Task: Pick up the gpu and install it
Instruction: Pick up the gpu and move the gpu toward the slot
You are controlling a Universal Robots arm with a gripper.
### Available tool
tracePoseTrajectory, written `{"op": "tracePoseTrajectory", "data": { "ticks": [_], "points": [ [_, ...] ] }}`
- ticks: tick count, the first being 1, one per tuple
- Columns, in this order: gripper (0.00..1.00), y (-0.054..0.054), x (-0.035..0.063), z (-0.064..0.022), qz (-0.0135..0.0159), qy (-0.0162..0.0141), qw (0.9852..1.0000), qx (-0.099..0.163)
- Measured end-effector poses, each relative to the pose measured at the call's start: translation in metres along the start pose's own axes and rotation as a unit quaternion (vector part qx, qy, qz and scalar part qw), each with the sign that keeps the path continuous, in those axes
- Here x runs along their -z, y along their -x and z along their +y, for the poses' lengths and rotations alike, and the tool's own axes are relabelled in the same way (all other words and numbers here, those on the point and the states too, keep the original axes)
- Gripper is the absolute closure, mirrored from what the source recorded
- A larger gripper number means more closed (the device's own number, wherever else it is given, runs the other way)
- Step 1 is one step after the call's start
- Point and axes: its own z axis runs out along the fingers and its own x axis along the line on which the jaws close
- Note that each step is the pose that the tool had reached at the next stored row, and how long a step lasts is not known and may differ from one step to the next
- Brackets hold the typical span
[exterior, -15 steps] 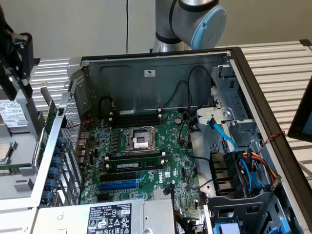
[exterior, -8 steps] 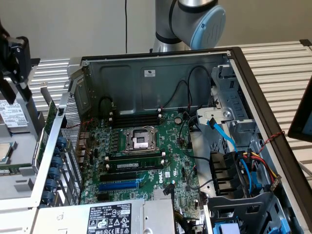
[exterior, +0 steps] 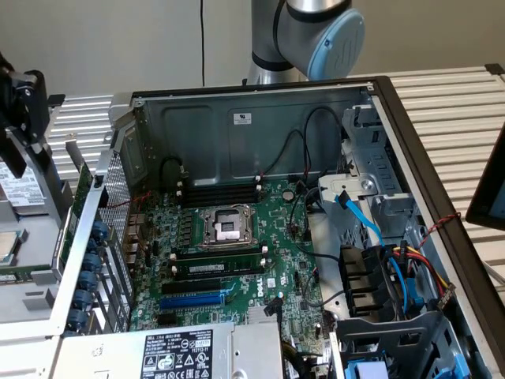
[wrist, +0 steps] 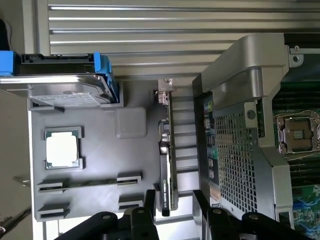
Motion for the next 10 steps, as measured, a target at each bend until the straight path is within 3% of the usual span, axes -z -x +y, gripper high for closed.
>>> {"op": "tracePoseTrajectory", "data": {
  "ticks": [7, 10],
  "points": [
    [0.57, -0.002, -0.0126, -0.0016, -0.001, -0.0018, 0.9999, -0.014],
    [0.57, -0.002, -0.0176, -0.0043, -0.001, 0.0004, 0.9998, -0.018]
  ]
}}
